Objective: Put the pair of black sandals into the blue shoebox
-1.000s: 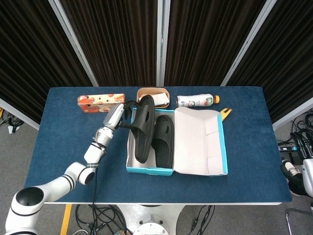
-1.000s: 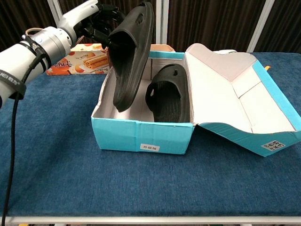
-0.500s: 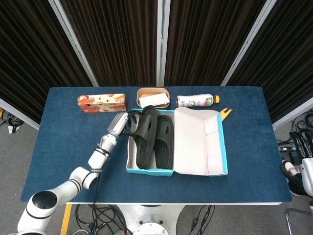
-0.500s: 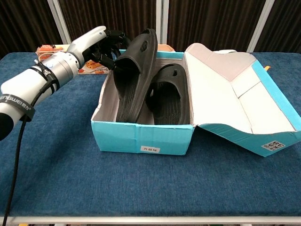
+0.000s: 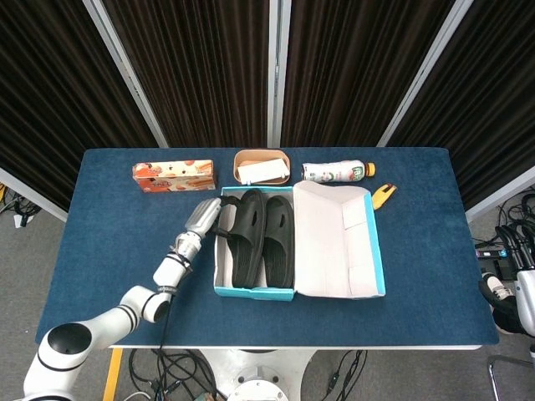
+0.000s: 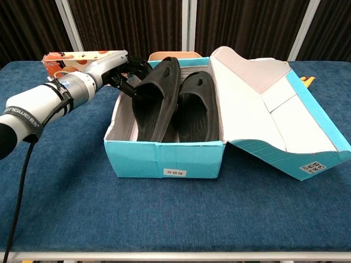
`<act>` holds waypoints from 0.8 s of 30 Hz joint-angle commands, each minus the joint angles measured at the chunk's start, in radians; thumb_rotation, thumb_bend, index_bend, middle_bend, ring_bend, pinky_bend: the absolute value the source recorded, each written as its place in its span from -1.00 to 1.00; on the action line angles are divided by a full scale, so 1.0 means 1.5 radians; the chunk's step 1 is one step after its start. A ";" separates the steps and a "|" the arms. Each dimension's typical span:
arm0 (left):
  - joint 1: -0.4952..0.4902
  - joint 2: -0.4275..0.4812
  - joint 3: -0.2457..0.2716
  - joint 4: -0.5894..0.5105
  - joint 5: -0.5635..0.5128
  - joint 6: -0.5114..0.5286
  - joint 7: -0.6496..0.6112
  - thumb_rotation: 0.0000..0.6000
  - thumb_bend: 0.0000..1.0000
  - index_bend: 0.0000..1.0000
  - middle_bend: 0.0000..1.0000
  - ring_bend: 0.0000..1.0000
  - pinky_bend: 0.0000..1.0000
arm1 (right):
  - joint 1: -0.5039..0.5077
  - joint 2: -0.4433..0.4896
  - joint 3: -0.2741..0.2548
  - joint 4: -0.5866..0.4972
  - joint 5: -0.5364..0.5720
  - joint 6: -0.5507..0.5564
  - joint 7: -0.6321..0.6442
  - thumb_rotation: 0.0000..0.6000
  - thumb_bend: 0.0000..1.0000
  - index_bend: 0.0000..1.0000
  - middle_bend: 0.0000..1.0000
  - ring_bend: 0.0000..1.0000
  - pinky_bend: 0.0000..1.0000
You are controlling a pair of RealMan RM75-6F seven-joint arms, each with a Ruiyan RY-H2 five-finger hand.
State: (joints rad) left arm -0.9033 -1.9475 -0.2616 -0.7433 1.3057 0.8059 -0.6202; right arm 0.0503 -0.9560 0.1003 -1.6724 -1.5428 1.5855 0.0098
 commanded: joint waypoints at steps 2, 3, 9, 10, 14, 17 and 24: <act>0.000 0.014 -0.008 -0.031 -0.031 -0.030 0.060 1.00 -1.00 0.02 0.11 -0.50 -0.24 | -0.001 0.001 0.000 -0.001 0.001 0.001 0.000 1.00 -0.74 -0.97 -0.79 -1.00 -0.85; 0.000 0.018 -0.008 -0.037 -0.035 -0.038 0.070 1.00 -1.00 -0.01 0.08 -0.52 -0.26 | -0.002 0.001 0.000 -0.001 0.001 0.002 0.001 1.00 -0.74 -0.97 -0.79 -1.00 -0.85; 0.005 0.045 -0.006 -0.089 -0.058 -0.065 0.123 1.00 -1.00 -0.33 -0.15 -0.66 -0.32 | -0.003 0.000 -0.001 0.001 -0.002 0.004 0.003 1.00 -0.74 -0.97 -0.79 -1.00 -0.85; 0.006 0.050 -0.005 -0.098 -0.059 -0.067 0.131 1.00 -1.00 -0.40 -0.21 -0.69 -0.33 | -0.003 0.000 -0.001 0.001 -0.002 0.004 0.004 1.00 -0.74 -0.97 -0.79 -1.00 -0.85; 0.006 0.070 0.001 -0.132 -0.060 -0.066 0.176 1.00 -1.00 -0.71 -0.57 -0.84 -0.36 | -0.004 0.001 -0.002 0.002 -0.004 0.006 0.007 1.00 -0.74 -0.97 -0.79 -1.00 -0.85; 0.009 0.077 0.000 -0.150 -0.060 -0.048 0.204 1.00 -1.00 -0.78 -0.73 -0.92 -0.40 | -0.006 0.002 -0.003 0.004 -0.007 0.008 0.010 1.00 -0.73 -0.97 -0.79 -1.00 -0.85; 0.011 0.114 0.007 -0.204 -0.055 -0.027 0.278 1.00 -1.00 -0.82 -0.88 -1.00 -0.55 | -0.009 0.004 -0.005 0.009 -0.012 0.013 0.021 1.00 -0.70 -0.97 -0.79 -1.00 -0.85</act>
State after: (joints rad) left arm -0.8873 -1.7972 -0.2563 -1.0243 1.2204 0.7565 -0.2343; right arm 0.0371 -0.9503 0.0932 -1.6591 -1.5606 1.6049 0.0417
